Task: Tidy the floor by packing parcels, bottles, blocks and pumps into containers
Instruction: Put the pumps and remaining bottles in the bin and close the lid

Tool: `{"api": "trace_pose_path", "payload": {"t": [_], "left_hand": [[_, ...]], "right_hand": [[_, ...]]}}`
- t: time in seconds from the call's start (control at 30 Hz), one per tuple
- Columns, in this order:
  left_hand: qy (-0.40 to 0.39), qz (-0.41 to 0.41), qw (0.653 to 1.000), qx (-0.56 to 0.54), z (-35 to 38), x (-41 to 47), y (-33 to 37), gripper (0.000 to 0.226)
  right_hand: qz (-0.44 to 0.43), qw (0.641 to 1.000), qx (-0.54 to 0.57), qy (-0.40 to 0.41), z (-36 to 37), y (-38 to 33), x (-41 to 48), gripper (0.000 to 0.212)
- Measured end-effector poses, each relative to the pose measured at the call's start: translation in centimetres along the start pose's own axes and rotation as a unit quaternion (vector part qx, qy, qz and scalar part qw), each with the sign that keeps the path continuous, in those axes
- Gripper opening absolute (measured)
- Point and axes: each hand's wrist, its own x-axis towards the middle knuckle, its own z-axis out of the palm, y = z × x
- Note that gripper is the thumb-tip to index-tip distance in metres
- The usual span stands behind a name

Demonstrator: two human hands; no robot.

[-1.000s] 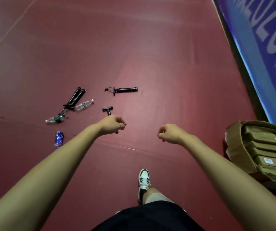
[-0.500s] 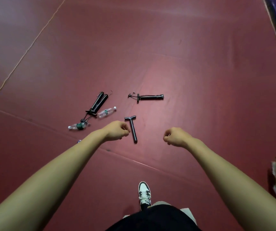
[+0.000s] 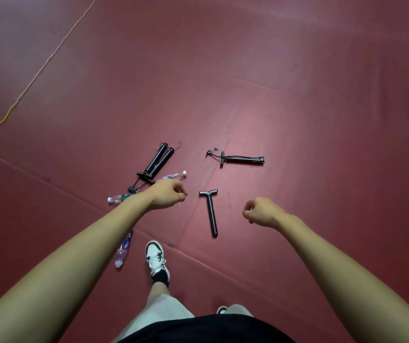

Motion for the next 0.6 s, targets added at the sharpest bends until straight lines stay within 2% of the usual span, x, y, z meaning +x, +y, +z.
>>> {"api": "trace_pose_path", "payload": {"t": [0.17,0.43,0.6], "left_hand": [[-0.007,0.000,1.000,-0.003,-8.0,7.1,-4.9,0.015],[-0.024,-0.038,0.997,-0.066,-19.8,17.0,-13.3,0.014],[-0.028,-0.085,0.991,-0.103,-22.9,22.7,-17.9,0.013]], "right_hand": [[0.025,0.999,0.023,0.011,-1.9,-6.0,8.5,0.014],[0.113,0.991,0.069,0.032,-3.0,-13.6,19.2,0.011],[0.155,0.980,0.120,0.035,-3.0,-15.7,25.0,0.022]]}}
